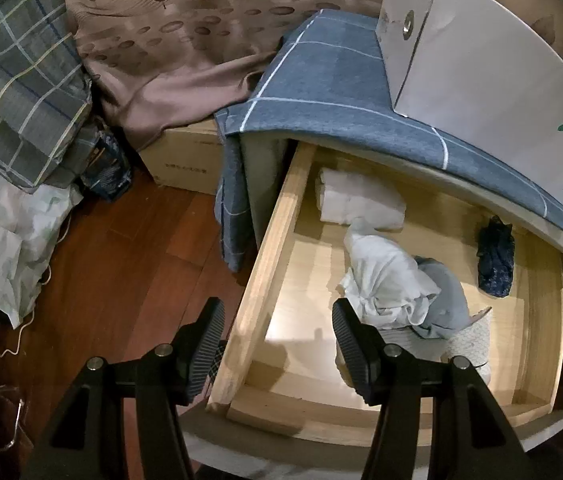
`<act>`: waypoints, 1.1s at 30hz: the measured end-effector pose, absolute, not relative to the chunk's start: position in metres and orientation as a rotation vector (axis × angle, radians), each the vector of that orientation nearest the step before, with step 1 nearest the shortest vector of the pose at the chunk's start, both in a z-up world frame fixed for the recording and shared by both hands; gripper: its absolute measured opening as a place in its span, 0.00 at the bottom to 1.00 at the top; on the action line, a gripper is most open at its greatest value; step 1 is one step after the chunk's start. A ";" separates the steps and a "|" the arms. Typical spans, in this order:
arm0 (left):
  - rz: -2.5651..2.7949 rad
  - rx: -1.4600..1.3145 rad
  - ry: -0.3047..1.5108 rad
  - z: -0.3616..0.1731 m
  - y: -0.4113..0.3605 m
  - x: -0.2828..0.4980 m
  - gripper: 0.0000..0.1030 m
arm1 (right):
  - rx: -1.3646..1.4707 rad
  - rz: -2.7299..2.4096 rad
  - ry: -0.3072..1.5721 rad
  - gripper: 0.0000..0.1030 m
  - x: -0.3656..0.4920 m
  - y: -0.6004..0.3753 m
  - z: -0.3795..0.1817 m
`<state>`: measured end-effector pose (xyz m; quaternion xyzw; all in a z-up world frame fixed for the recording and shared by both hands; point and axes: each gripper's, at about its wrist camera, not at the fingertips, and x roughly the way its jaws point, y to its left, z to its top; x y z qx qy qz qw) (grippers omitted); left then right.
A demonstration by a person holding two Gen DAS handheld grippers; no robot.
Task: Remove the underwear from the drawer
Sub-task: 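Lift the floral lace underwear into the white box and open the right tool, then move the right tool into the drawer and grasp the gray hexagon-print underwear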
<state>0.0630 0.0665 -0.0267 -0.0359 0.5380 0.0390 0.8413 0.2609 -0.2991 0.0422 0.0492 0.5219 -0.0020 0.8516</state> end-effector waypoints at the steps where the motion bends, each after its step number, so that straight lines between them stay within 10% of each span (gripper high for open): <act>1: 0.082 -0.077 1.137 -0.027 0.067 0.063 0.56 | 0.105 -0.003 1.103 0.46 0.261 -0.299 0.041; 8: 0.083 -0.075 1.142 -0.028 0.068 0.063 0.56 | 0.094 0.001 1.088 0.63 0.260 -0.298 0.049; 33: 0.083 -0.051 1.184 -0.035 0.063 0.064 0.56 | 0.001 0.168 1.358 0.65 0.122 -0.282 -0.022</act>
